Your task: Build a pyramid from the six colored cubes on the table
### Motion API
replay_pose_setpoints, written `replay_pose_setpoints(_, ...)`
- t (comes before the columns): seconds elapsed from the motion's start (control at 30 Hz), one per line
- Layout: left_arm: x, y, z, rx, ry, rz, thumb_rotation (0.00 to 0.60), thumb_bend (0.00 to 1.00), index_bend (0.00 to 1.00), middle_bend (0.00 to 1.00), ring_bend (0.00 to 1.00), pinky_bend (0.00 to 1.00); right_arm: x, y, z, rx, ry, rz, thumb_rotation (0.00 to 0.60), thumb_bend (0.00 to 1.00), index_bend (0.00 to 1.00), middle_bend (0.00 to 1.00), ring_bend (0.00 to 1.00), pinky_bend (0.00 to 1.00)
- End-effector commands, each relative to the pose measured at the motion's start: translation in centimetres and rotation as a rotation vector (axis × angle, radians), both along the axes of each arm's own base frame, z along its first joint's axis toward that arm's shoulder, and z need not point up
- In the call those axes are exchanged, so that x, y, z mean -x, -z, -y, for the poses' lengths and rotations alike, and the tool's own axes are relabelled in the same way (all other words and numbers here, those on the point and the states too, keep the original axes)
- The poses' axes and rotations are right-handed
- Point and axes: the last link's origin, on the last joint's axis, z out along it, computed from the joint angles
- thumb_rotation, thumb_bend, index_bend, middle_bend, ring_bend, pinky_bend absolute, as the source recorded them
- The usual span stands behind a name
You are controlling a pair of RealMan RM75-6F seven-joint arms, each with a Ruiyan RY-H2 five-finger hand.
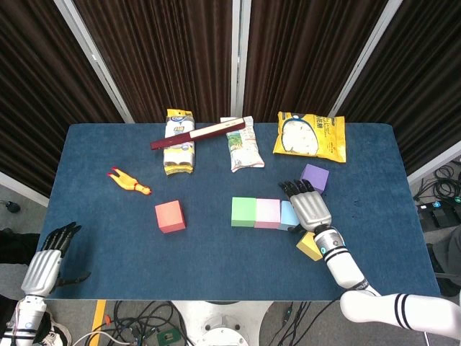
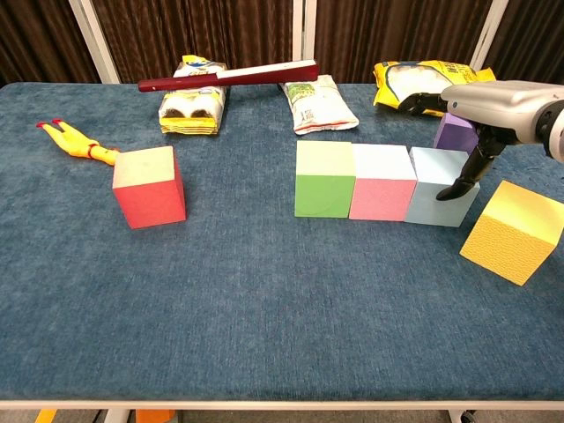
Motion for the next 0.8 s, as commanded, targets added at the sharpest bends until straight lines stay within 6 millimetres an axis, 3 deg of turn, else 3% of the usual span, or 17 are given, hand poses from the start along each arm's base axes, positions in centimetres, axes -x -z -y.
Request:
replay_pose_setpoints(0.03,-0.1,0.0,0.0,-0.001,0.002,-0.001,0.6,0.0,0.09,0.03,0.0,0.04,-0.1,-0.5,-0.4,0.001,-0.012,0.008,0.6,0.0,0.0,0.06,0.0,0.0)
replay_pose_setpoints(0.23,-0.3,-0.2,-0.2,-0.009,0.008,0.002,0.6,0.0,0.09,0.03,0.0,0.04,-0.9,-2.2,-1.5,0.028,-0.053,0.056,0.6,0.0,0.0,0.06,0.0,0.0)
replay_pose_setpoints(0.47,-0.8,-0.5,-0.4,-0.017,0.014,0.01,0.6,0.0,0.09,0.03,0.0,0.04,-2.2,-6.4,-3.8,0.069,-0.189,0.145,0.6,0.0,0.0,0.09,0.0,0.0)
replay_pose_setpoints(0.8,-1.7,-0.5,-0.8,-0.017,0.018,-0.003,0.6,0.0,0.09,0.03,0.0,0.04,1.8,-9.2,-6.4,-0.021,-0.282,0.016,0.6,0.0,0.0,0.15,0.0,0.0)
